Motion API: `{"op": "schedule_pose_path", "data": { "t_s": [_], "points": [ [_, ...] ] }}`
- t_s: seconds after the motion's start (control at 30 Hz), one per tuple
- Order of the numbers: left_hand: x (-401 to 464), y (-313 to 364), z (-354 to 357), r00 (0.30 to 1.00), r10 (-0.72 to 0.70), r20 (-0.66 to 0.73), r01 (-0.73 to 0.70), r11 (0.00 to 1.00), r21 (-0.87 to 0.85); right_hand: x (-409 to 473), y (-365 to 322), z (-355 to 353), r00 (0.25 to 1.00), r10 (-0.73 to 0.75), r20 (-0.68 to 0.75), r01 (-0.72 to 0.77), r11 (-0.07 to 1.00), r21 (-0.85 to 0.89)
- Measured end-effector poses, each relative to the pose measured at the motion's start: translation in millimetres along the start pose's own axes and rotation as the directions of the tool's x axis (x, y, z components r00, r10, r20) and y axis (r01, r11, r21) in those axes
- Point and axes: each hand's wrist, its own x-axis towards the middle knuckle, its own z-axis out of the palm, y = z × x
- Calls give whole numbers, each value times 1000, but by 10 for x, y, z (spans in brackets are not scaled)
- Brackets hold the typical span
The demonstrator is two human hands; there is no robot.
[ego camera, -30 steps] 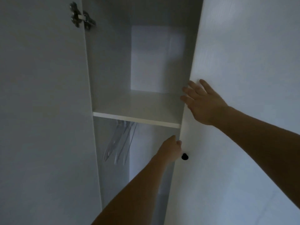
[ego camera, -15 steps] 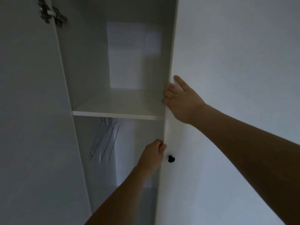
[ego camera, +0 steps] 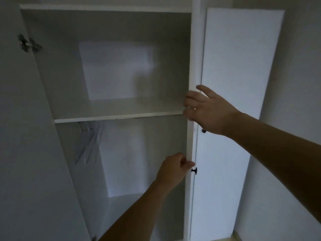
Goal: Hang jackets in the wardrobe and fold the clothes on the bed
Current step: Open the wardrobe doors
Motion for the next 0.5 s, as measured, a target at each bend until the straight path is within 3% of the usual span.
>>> {"op": "schedule_pose_path", "data": {
  "t_s": [0.07, 0.2, 0.3, 0.5],
  "points": [
    [62, 172, 250, 998, -11, 63, 15, 998, -65, -311, 128, -21, 994, 58, 89, -53, 997, -58],
    [196, 616, 645, 981, 55, 188, -34, 993, -117, -903, 423, 65, 982, 134, 135, -114, 983, -146],
    [342, 894, 961, 973, 134, 185, -123, 990, -71, -1252, 615, 146, 973, 180, 144, -145, 963, -227],
    [513, 1254, 1453, 986, 90, 141, -92, 996, 11, -1626, 834, 344, 942, 283, 182, -204, 910, -361]
  ]
}}
